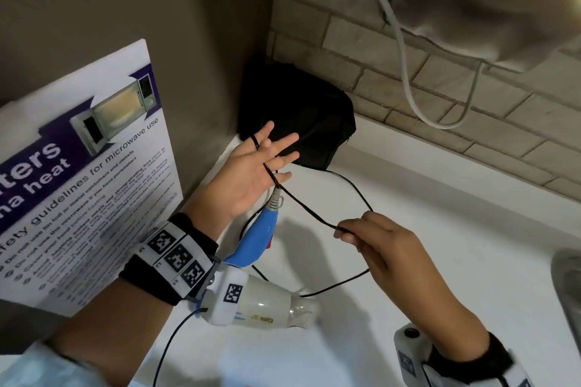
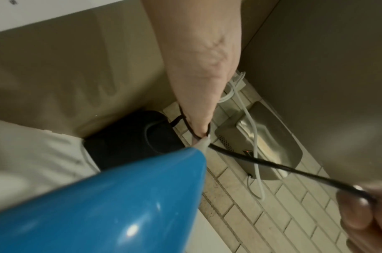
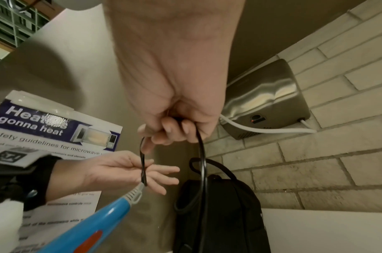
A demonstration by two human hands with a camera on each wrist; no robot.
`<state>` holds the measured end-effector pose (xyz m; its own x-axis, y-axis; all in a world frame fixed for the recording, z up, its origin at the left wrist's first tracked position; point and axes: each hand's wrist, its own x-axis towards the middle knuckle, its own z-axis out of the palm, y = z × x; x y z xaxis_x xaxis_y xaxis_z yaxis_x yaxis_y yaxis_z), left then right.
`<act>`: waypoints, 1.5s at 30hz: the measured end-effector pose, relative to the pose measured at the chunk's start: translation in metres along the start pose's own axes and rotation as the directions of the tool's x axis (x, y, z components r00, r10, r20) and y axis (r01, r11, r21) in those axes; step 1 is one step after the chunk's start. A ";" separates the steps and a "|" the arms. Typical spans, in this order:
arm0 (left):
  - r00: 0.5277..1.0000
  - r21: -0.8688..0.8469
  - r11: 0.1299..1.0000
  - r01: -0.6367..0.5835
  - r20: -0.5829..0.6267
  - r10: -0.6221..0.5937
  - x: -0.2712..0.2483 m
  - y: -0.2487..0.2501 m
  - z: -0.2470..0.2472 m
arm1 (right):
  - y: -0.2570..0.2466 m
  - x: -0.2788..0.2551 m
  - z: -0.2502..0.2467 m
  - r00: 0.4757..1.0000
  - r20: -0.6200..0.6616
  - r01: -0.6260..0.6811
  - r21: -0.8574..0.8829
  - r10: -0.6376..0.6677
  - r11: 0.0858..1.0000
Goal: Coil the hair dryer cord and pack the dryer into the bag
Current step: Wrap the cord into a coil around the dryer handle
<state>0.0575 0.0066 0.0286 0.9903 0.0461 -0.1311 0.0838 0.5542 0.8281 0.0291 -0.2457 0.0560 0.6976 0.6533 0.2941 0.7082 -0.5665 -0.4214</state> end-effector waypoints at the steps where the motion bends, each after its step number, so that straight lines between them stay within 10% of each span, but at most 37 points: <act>1: 1.000 0.012 1.000 -0.010 -0.005 0.010 0.000 0.000 0.001 | -0.002 0.002 -0.001 1.000 -0.004 0.008 -0.004 -0.008 1.000; 12: 0.999 0.026 1.000 -0.013 -0.037 0.014 0.001 0.008 0.012 | -0.024 0.007 0.003 0.997 0.046 0.055 -0.036 -0.053 0.998; 16: 0.986 0.099 0.994 0.048 0.154 -0.063 -0.001 0.009 -0.001 | -0.026 0.020 -0.018 0.992 -0.103 0.070 -0.051 -0.075 0.996; 23: 0.861 0.233 0.963 0.138 0.453 -0.233 -0.016 0.016 0.004 | -0.030 0.063 -0.042 0.961 -0.264 0.066 -0.090 -0.088 0.994; 35: 0.504 0.289 0.933 0.216 0.785 -0.360 -0.045 0.016 0.017 | -0.001 0.124 0.007 0.971 -0.235 -0.022 0.082 0.041 0.996; 40: 0.565 0.082 0.958 0.274 0.793 -0.229 -0.047 0.009 0.013 | 0.006 0.096 0.054 0.989 0.057 -0.144 0.212 0.135 0.966; 42: 0.630 -0.025 0.965 0.260 0.762 -0.150 -0.046 0.003 0.013 | 0.002 0.079 0.060 0.973 0.186 -0.203 0.420 0.135 0.884; 45: 0.790 -0.271 0.934 0.233 0.612 -0.019 -0.041 -0.006 0.007 | 0.007 0.058 0.070 0.982 0.146 -0.153 0.263 0.118 0.952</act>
<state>0.0171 -0.0041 0.0328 0.8490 -0.4831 0.2141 0.2789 0.7538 0.5950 0.0669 -0.1765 0.0105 0.7527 0.6484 0.1143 0.5391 -0.5073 -0.6723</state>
